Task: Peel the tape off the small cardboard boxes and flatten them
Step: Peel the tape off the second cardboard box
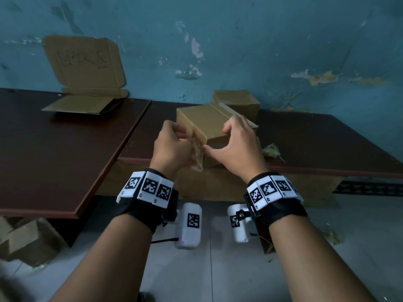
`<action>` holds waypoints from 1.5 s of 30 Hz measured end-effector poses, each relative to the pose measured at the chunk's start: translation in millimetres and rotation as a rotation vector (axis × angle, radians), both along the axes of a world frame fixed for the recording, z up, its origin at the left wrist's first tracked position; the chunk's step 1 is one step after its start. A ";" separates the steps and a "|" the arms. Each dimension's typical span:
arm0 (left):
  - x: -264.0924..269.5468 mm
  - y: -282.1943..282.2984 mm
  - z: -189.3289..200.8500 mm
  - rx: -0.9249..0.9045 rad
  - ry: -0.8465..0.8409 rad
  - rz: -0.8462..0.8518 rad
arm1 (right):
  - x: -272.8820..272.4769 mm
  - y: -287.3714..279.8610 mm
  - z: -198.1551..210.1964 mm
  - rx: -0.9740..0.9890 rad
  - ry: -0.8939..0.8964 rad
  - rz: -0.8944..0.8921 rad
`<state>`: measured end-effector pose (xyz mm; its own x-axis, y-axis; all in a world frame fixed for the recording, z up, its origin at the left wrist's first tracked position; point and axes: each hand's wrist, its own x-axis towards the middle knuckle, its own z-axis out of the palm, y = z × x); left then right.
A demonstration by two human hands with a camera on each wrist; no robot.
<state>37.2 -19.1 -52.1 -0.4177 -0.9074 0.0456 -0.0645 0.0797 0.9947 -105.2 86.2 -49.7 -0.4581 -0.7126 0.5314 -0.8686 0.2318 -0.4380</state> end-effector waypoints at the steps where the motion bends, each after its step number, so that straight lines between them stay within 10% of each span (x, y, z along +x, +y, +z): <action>1: 0.4 -4.8 -1.9 -0.018 0.005 0.041 | -0.2 0.1 -0.5 -0.007 -0.002 0.004; 37: -18.7 1.6 -5.3 -0.093 -0.024 -0.088 | 4.0 1.2 -6.2 -0.174 -0.166 0.189; 45: -13.8 0.4 -2.6 -0.074 0.022 -0.105 | 5.7 -9.0 -9.6 -0.329 -0.341 -0.420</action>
